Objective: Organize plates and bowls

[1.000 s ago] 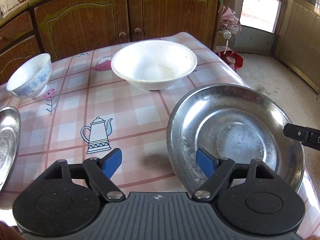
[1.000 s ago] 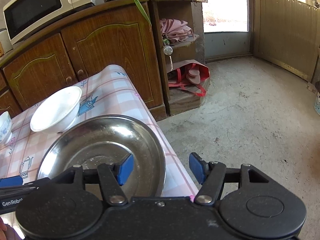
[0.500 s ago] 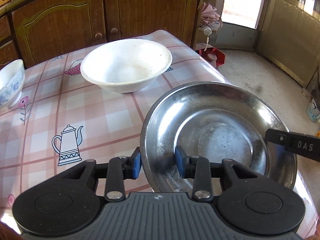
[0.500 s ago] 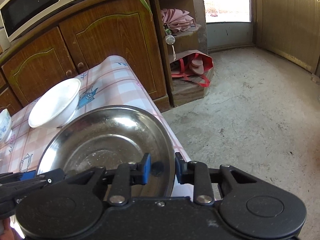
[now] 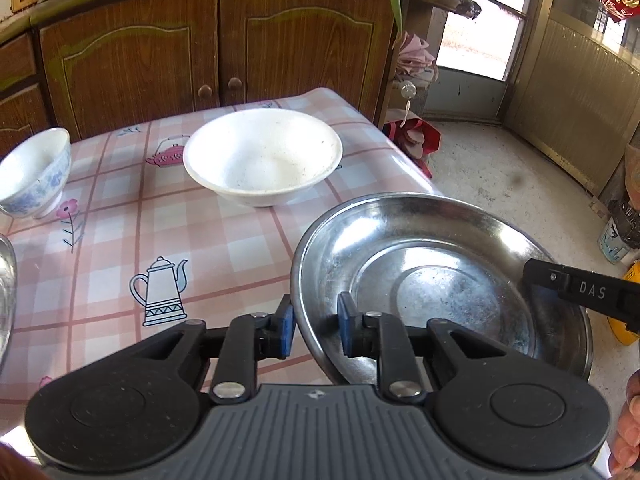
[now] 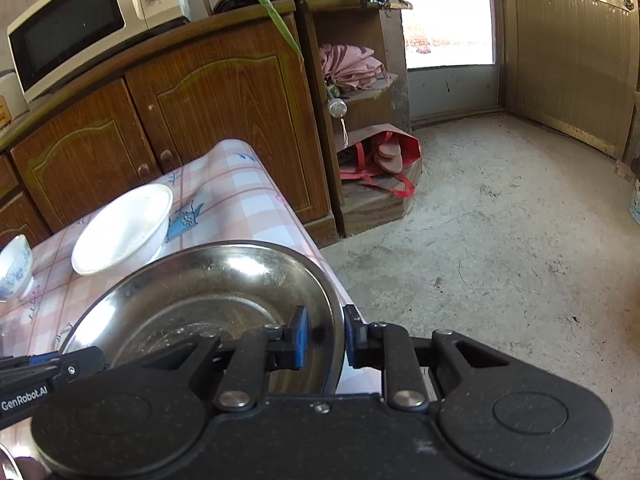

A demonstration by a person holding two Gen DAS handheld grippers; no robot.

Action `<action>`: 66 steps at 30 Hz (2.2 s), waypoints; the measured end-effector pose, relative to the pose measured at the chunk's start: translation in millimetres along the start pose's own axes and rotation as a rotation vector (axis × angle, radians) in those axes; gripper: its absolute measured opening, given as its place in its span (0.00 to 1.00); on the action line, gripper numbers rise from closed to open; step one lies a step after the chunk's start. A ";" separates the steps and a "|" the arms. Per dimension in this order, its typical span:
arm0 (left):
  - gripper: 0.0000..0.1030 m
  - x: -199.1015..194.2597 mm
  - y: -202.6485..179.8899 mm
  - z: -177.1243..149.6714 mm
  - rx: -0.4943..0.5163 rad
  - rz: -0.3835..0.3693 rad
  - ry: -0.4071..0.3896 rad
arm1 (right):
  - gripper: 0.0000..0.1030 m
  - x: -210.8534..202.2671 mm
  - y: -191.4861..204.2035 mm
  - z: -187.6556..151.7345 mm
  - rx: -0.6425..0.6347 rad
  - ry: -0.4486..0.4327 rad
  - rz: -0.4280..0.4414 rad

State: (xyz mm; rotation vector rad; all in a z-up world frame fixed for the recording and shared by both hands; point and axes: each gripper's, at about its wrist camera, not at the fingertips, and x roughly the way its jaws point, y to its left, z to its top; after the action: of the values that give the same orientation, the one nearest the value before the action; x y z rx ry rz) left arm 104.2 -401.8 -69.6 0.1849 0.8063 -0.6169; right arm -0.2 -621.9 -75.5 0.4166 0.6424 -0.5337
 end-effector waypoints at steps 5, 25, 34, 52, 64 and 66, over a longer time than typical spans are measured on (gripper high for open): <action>0.21 -15.4 -0.2 -0.2 0.000 0.010 -0.023 | 0.24 -16.6 3.0 0.9 0.004 -0.035 0.014; 0.20 -96.2 6.9 -7.3 0.030 0.025 -0.151 | 0.25 -112.0 33.7 -9.7 -0.064 -0.198 0.017; 0.20 -122.6 17.1 -14.4 0.003 0.024 -0.177 | 0.25 -138.7 48.1 -18.8 -0.080 -0.211 0.024; 0.20 -167.2 19.4 -25.0 0.006 0.047 -0.212 | 0.25 -184.0 60.1 -25.9 -0.118 -0.263 0.027; 0.20 -184.6 19.8 -32.2 0.009 0.067 -0.242 | 0.25 -201.1 64.4 -28.8 -0.135 -0.276 0.038; 0.20 -187.3 21.6 -33.1 0.001 0.063 -0.245 | 0.25 -203.5 65.3 -29.0 -0.135 -0.279 0.042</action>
State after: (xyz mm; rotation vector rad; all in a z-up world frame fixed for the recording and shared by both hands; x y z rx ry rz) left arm -2.7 -288.3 41.5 0.1322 0.5617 -0.5683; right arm -112.6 -487.3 50.0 0.2224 0.3971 -0.4945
